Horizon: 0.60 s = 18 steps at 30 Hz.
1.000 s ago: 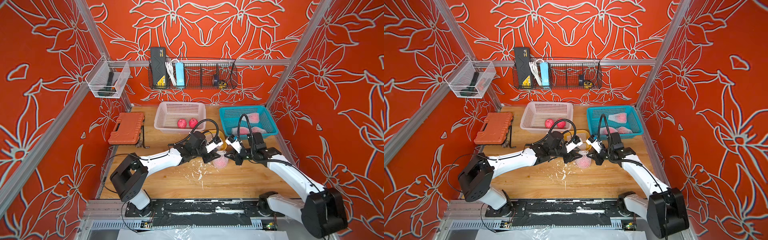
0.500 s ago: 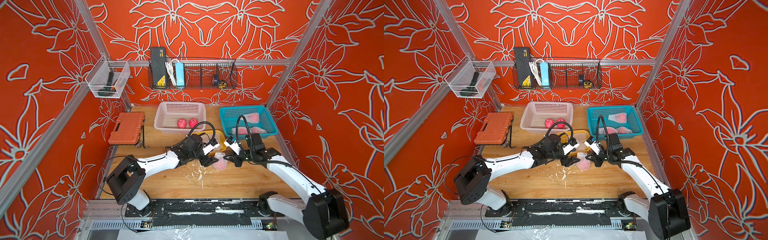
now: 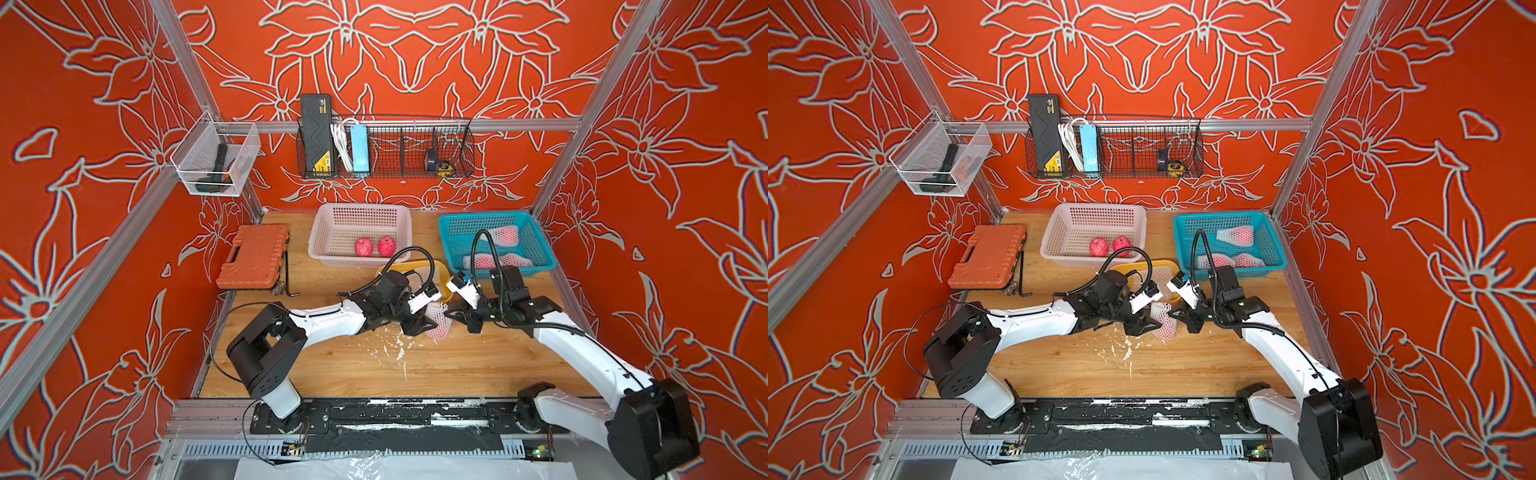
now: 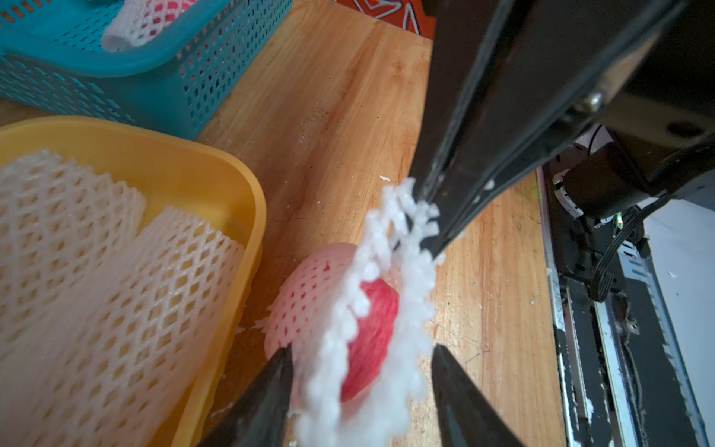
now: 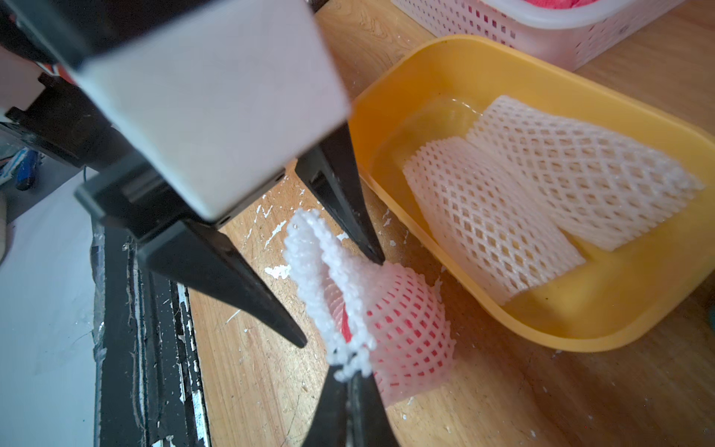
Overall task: Remove foam nets from apples
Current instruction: Remove the foam net from the apple.
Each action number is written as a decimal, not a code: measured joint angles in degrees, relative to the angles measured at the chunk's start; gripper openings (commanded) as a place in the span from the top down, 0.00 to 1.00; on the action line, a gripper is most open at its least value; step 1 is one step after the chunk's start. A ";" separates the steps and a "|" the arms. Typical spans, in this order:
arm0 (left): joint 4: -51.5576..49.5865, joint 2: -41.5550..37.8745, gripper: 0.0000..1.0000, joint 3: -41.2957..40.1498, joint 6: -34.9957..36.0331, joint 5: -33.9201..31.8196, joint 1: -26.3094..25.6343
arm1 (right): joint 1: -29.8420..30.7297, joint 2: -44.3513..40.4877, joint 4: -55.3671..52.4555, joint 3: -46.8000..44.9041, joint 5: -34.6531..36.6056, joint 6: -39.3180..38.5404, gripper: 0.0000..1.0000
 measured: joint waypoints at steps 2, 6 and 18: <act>-0.02 0.28 0.62 0.26 -0.20 0.46 0.00 | 0.00 -0.20 0.57 0.00 -0.22 0.39 1.00; -0.02 0.44 0.67 0.76 -0.09 1.11 0.00 | 0.11 -0.48 0.63 0.00 -0.13 0.61 0.99; -0.70 -4.00 0.31 0.85 -1.01 -3.15 0.00 | 0.26 -5.27 0.00 0.02 3.21 2.69 0.98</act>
